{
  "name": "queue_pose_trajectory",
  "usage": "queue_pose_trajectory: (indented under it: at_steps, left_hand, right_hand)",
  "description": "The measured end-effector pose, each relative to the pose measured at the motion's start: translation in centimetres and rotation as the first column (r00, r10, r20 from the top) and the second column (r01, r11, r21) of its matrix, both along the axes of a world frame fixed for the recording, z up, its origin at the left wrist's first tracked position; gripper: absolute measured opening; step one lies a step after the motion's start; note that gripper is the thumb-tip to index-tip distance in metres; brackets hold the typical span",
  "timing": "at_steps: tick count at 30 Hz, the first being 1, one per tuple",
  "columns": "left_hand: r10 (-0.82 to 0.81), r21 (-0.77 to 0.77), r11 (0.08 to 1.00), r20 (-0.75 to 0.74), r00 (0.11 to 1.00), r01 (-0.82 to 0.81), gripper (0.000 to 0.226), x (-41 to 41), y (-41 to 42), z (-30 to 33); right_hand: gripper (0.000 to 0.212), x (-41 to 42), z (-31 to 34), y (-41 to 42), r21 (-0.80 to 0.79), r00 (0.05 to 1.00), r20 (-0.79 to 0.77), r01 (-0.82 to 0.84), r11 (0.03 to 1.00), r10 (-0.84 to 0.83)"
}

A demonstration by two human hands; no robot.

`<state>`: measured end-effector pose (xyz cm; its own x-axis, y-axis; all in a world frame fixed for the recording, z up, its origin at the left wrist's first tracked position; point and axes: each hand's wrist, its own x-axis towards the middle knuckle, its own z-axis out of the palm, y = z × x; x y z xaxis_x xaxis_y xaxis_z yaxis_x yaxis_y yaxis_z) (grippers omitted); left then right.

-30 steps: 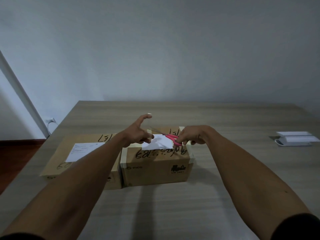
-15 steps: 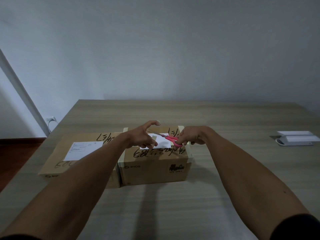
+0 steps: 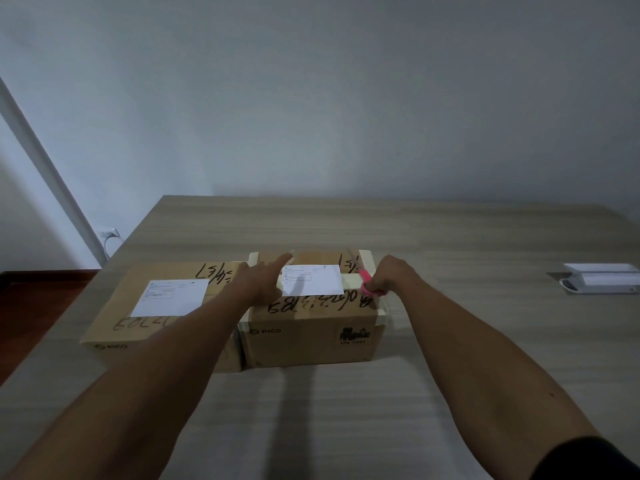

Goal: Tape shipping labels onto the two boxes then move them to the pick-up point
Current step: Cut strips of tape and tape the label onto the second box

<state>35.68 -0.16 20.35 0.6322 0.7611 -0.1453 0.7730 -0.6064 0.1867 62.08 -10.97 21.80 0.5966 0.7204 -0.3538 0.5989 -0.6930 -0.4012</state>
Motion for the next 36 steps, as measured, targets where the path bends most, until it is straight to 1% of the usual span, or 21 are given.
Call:
queue_pose_trajectory:
  at_steps: [1, 2, 3, 5, 7, 9, 11, 13, 15, 16, 17, 18, 19, 20, 22, 23, 24, 26, 28, 32, 36]
  left_hand:
    - [0.011, 0.042, 0.999, -0.041, 0.999, -0.009, 0.085, -0.3, 0.0, -0.2]
    - [0.027, 0.063, 0.998, -0.061, 0.998, -0.023, 0.084, -0.7, -0.1, -0.3]
    - [0.05, 0.071, 0.996, -0.072, 0.996, -0.044, 0.083, -0.9, 0.0, -0.5]
    - [0.088, 0.082, 0.993, -0.08, 0.993, -0.082, 0.084, -1.2, -0.1, -0.9]
    - [0.1, 0.094, 0.991, -0.083, 0.992, -0.092, 0.086, -1.3, 0.0, -1.3]
    - [0.103, 0.107, 0.99, -0.081, 0.991, -0.094, 0.087, -1.4, 0.0, -1.8]
    - [0.099, 0.115, 0.989, -0.061, 0.993, -0.091, 0.088, -1.3, 0.0, -2.1]
    - [0.094, 0.115, 0.989, -0.018, 0.995, -0.091, 0.086, -1.2, -0.2, -2.1]
    - [0.097, 0.124, 0.987, 0.049, 0.994, -0.103, 0.082, -1.2, -0.3, -1.9]
    - [0.103, 0.106, 0.988, 0.103, 0.989, -0.114, 0.08, -1.2, -0.4, -1.6]
    - [0.118, 0.035, 0.991, 0.205, 0.972, -0.128, 0.077, -1.0, -0.4, -1.4]
    - [0.138, -0.091, 0.989, 0.346, 0.928, -0.113, 0.073, -0.8, -0.6, -1.1]
    - [0.169, -0.222, 0.973, 0.476, 0.863, -0.069, 0.07, -0.5, -0.7, -0.8]
    - [0.209, -0.319, 0.947, 0.564, 0.799, -0.022, 0.068, -0.2, -0.8, -0.6]
    - [0.272, -0.422, 0.906, 0.65, 0.71, 0.039, 0.072, 0.5, -0.8, 0.1]
    - [0.292, -0.449, 0.891, 0.674, 0.679, 0.062, 0.075, 0.9, -1.0, 0.6]
    - [0.301, -0.464, 0.882, 0.692, 0.656, 0.086, 0.077, 1.3, -1.2, 1.0]
    - [0.301, -0.48, 0.869, 0.704, 0.643, 0.12, 0.081, 2.2, -1.9, 1.7]
    - [0.302, -0.49, 0.861, 0.71, 0.637, 0.138, 0.083, 3.0, -2.7, 2.6]
    - [0.357, -0.552, 0.816, 0.714, 0.602, 0.171, 0.087, 4.4, -3.4, 3.1]
    - [0.401, -0.624, 0.747, 0.697, 0.594, 0.228, 0.087, 5.0, -3.7, 3.2]
  right_hand:
    - [0.032, -0.1, -0.4, -0.1, 0.027, 0.999, 0.005, 0.039, 0.999, -0.04]
    - [0.028, -0.1, -0.8, -0.1, 0.059, 0.996, -0.027, 0.092, 0.994, -0.09]
    - [0.024, 0.0, -1.4, -0.1, 0.085, 0.984, -0.093, 0.158, 0.984, -0.15]
    - [0.014, 0.1, -2.3, 0.0, 0.062, 0.935, -0.259, 0.264, 0.962, -0.24]
    - [0.008, 0.1, -3.0, 0.3, -0.004, 0.895, -0.357, 0.287, 0.958, -0.269]
    - [0.007, 0.0, -3.7, 0.6, -0.052, 0.891, -0.362, 0.276, 0.96, -0.275]
    - [0.015, 0.0, -3.8, 0.8, -0.082, 0.902, -0.337, 0.257, 0.963, -0.269]
    - [0.023, -0.2, -3.5, 0.9, -0.134, 0.903, -0.331, 0.241, 0.961, -0.273]
    - [0.022, -0.1, -3.2, 1.1, -0.205, 0.872, -0.38, 0.245, 0.948, -0.308]
    - [0.021, -0.2, -3.1, 1.1, -0.241, 0.851, -0.4, 0.259, 0.935, -0.339]
    - [0.021, -0.4, -3.0, 1.0, -0.254, 0.846, -0.398, 0.271, 0.928, -0.356]
    - [0.021, -0.5, -3.0, 1.0, -0.234, 0.857, -0.382, 0.273, 0.933, -0.346]
    - [0.023, -0.7, -3.0, 1.2, -0.177, 0.884, -0.351, 0.262, 0.949, -0.309]
    - [0.024, -0.9, -2.8, 1.4, -0.103, 0.913, -0.308, 0.247, 0.964, -0.267]
    - [0.017, -1.5, -1.8, 1.5, 0.084, 0.951, -0.241, 0.217, 0.972, -0.191]
    - [0.013, -2.2, -0.8, 1.5, 0.18, 0.953, -0.257, 0.211, 0.961, -0.161]
    - [0.012, -2.6, 0.0, 1.6, 0.267, 0.944, -0.308, 0.208, 0.941, -0.121]
    - [0.011, -3.5, 1.0, 2.0, 0.401, 0.902, -0.432, 0.201, 0.893, -0.009]
    - [0.018, -4.3, 1.8, 2.3, 0.492, 0.852, -0.517, 0.216, 0.844, 0.084]
    - [0.027, -5.7, 2.5, 2.8, 0.508, 0.752, -0.646, 0.295, 0.809, 0.131]
    - [0.051, -6.3, 2.6, 3.0, 0.493, 0.693, -0.7, 0.295, 0.818, 0.172]
